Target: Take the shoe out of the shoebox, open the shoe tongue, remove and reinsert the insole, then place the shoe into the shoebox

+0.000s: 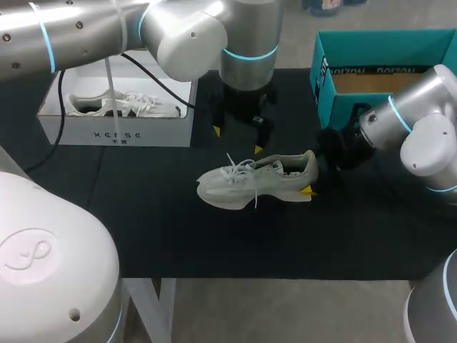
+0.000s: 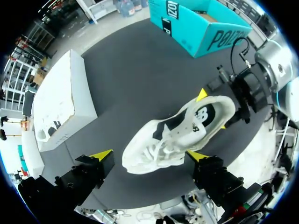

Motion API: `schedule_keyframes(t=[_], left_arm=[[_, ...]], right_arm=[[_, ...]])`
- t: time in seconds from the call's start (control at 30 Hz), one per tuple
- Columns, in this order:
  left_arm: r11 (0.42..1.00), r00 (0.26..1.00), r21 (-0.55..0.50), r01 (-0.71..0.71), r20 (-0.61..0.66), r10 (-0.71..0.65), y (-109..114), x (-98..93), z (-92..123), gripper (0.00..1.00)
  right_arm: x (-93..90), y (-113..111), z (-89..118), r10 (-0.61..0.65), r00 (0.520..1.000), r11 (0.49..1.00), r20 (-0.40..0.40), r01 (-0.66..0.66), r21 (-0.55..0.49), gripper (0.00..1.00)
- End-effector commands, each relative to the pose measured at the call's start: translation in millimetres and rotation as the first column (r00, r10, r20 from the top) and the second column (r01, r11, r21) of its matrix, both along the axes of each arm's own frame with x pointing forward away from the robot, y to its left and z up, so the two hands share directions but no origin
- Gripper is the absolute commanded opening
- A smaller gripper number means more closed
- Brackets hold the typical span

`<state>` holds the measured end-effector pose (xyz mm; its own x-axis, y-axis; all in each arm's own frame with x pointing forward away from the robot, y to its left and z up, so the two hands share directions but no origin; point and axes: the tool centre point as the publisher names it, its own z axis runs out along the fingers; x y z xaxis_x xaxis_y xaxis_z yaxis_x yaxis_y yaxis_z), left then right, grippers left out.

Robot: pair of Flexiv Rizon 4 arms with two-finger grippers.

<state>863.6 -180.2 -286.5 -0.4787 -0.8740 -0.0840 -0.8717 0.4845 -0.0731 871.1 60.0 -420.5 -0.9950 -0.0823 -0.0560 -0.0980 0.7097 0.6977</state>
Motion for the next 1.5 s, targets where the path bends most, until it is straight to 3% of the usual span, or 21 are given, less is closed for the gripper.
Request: schedule_keyframes(t=[0.03, 0.3, 0.43, 0.7, 0.87, 1.1, 1.5], left_arm=[[1.0, 1.0, -0.002, 0.001, 0.001, -0.001, 1.2, -0.8, 0.3, 1.0], [1.0, 1.0, -0.002, 0.001, 0.001, -0.001, 1.2, -0.8, 0.3, 1.0], [0.979, 0.977, 0.073, -0.192, 0.113, 0.183, -9.9, 0.4, -2.7, 1.0], [0.887, 0.885, 0.029, -0.46, 0.098, 0.455, -26.5, -6.9, -2.5, 1.0], [0.888, 0.886, 0.02, -0.46, 0.072, 0.458, -44.9, -24.9, -11.3, 1.0], [0.897, 0.898, 0.028, -0.44, 0.024, 0.44, -62.9, -31.8, -29.5, 1.0], [0.875, 0.876, 0.048, -0.482, 0.036, 0.48, -77.7, -16.9, -49.8, 1.0]], right_arm=[[0.9, 1.0, -0.2, 0.0, 1.0, 1.0, 0.0, 0.0, -0.002, 0.0], [0.9, 1.0, -0.2, 0.0, 1.0, 1.0, 0.0, 0.0, -0.002, 0.0], [0.9, 1.0, -0.2, 0.0, 1.0, 1.0, 0.0, 0.0, -0.002, 0.0], [0.9, 1.0, -0.2, 0.0, 1.0, 1.0, 0.0, 0.0, -0.002, 0.0], [0.9, 1.0, -0.2, 0.0, 1.0, 1.0, 0.0, 0.0, -0.002, 0.0], [0.9, 1.0, -0.2, 0.0, 1.0, 1.0, 0.0, 0.0, -0.002, 0.0], [0.9, 1.0, -0.2, 0.0, 1.0, 1.0, 0.0, 0.0, -0.002, 0.0]])
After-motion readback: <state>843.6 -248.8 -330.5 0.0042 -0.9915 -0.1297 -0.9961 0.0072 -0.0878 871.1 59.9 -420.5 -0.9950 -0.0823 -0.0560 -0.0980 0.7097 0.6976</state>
